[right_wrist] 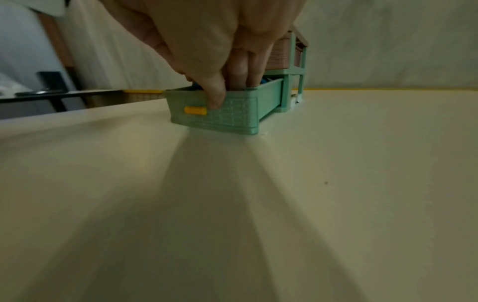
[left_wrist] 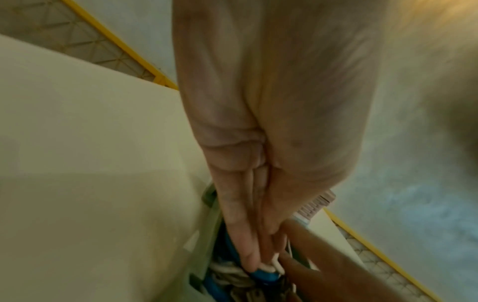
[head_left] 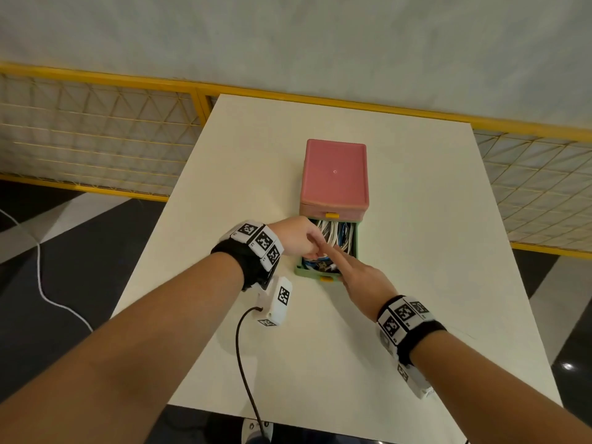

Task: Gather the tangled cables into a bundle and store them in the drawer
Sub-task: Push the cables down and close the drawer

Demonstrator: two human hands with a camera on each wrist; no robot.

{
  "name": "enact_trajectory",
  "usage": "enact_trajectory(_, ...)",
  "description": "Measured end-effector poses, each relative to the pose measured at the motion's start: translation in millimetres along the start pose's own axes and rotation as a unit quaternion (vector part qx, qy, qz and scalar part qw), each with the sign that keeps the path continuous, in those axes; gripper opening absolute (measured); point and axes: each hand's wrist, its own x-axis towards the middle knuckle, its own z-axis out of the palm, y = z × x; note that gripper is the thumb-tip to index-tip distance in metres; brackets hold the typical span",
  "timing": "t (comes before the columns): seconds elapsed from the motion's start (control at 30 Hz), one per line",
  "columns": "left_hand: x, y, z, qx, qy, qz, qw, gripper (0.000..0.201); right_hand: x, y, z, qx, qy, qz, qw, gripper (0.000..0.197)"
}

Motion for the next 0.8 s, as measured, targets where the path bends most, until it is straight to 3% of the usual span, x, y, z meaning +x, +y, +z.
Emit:
enact_trajectory(0.1, -2.4, 5.8, -5.8, 0.018, 0.009, -0.016, 1.0, 0.032, 4.3, -7.9, -7.3, -0.086, -0.057, 0.009, 0.995, 0.084)
enact_trajectory(0.17, -3.1, 13.4, -13.8, 0.066, 0.155, 0.047, 0.985, 0.028, 7.5, -14.2, -11.5, -0.095, -0.097, 0.036, 0.99, 0.082)
enact_trajectory(0.23, -0.9, 22.1, -22.7, 0.097, 0.316, 0.148, 0.932, 0.029, 9.6, -19.0, -13.9, -0.103, -0.111, 0.043, 0.988, 0.082)
enact_trajectory(0.27, 3.6, 25.4, -26.1, 0.12, 0.337, 0.174, 0.917, 0.036, 10.2, -20.6, -15.1, -0.108, -0.118, 0.046, 0.986, 0.082)
enact_trajectory(0.3, 7.7, 28.4, -28.5, 0.154, 0.316, 0.17, 0.92, 0.045, 11.0, -21.8, -16.4, -0.111, -0.125, 0.049, 0.985, 0.082)
enact_trajectory(0.37, 15.7, 31.0, -26.7, 0.222, 0.202, 0.101, 0.948, 0.059, 12.7, -23.4, -19.9, -0.113, -0.132, 0.056, 0.983, 0.082)
enact_trajectory(0.43, 19.3, 29.6, -23.8, 0.257, 0.125, 0.05, 0.957, 0.064, 14.4, -24.5, -23.8, -0.112, -0.136, 0.06, 0.983, 0.082)
enact_trajectory(0.6, 17.0, 30.8, -25.2, 0.266, 0.121, 0.041, 0.956, 0.068, 37.5, -23.1, -30.7, -0.114, -0.084, 0.073, 0.987, 0.071)
enact_trajectory(0.8, 15.2, 35.2, -25.2, 0.278, 0.103, 0.031, 0.955, 0.071, 44.5, -11.6, -17.5, -0.104, 0.039, 0.096, 0.989, 0.027)
